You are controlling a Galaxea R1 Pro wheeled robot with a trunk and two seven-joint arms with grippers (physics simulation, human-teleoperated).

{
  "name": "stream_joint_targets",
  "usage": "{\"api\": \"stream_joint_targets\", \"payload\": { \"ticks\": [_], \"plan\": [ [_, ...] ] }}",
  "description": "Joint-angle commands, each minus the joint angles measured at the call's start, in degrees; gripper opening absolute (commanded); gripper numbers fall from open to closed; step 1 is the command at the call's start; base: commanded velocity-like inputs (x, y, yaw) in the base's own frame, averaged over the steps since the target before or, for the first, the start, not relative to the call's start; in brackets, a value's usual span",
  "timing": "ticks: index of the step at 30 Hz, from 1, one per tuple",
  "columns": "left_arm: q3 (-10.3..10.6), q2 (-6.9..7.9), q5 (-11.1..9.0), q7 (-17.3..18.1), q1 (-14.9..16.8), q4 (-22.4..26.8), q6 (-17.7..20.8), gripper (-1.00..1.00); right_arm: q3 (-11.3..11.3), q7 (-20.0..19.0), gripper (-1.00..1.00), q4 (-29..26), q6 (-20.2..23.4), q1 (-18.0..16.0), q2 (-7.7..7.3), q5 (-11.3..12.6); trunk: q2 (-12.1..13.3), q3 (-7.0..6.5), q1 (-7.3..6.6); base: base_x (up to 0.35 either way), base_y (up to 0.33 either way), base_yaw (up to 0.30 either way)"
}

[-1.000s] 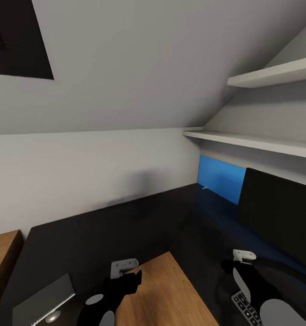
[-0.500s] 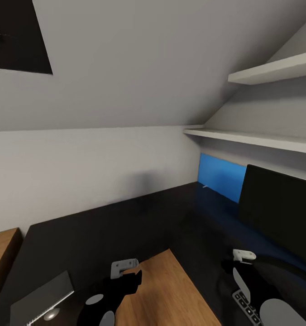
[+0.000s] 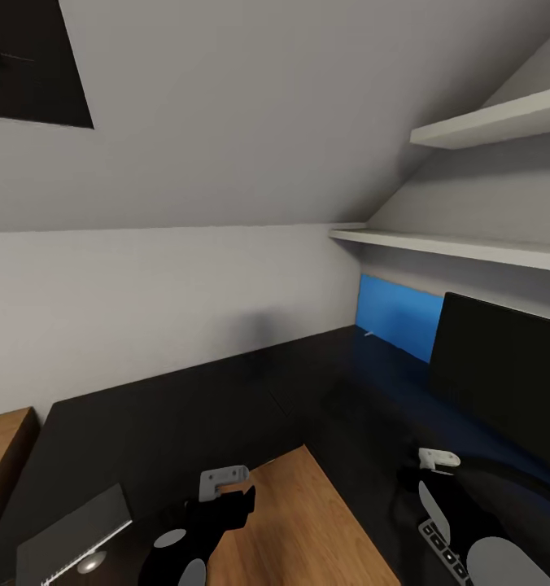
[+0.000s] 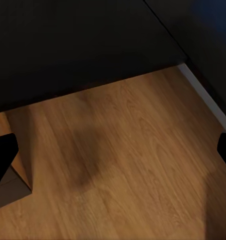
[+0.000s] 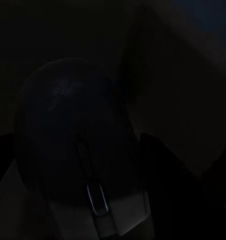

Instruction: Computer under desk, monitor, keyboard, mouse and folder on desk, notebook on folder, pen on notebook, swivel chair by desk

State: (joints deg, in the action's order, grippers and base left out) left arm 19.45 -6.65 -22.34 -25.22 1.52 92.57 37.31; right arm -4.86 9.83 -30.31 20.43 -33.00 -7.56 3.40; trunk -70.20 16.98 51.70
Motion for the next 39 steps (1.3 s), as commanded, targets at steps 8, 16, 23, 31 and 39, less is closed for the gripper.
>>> {"api": "stream_joint_targets", "payload": {
  "ticks": [8,16,23,31,39],
  "plan": [
    [0.0,0.15,-1.7,-0.4,0.1,-0.1,0.1,1.00,0.1,0.3,-1.00,-0.1,0.2,0.0,0.08,0.5,0.0,0.08,0.00,-0.079,-0.047,0.000],
    [0.0,0.32,-1.8,-0.4,0.1,-0.1,0.1,1.00,0.2,0.3,-1.00,-0.1,0.3,0.0,0.17,0.5,0.0,0.08,0.00,-0.014,-0.008,0.000],
    [0.0,0.32,-1.8,-0.4,0.1,-0.1,0.1,1.00,0.2,0.3,-1.00,-0.1,0.3,0.0,0.17,0.4,0.0,0.08,0.00,0.000,0.000,0.000],
    [0.0,0.32,-1.8,-0.4,0.1,-0.1,0.1,1.00,0.2,0.3,1.00,-0.1,0.3,0.0,0.17,0.4,0.0,0.08,0.00,0.000,0.000,0.000],
    [0.0,0.32,-1.8,-0.4,0.1,-0.1,0.1,1.00,0.3,0.3,1.00,-0.1,0.3,0.0,0.17,0.3,0.0,0.08,0.00,0.000,0.000,0.000]
  ]
}}
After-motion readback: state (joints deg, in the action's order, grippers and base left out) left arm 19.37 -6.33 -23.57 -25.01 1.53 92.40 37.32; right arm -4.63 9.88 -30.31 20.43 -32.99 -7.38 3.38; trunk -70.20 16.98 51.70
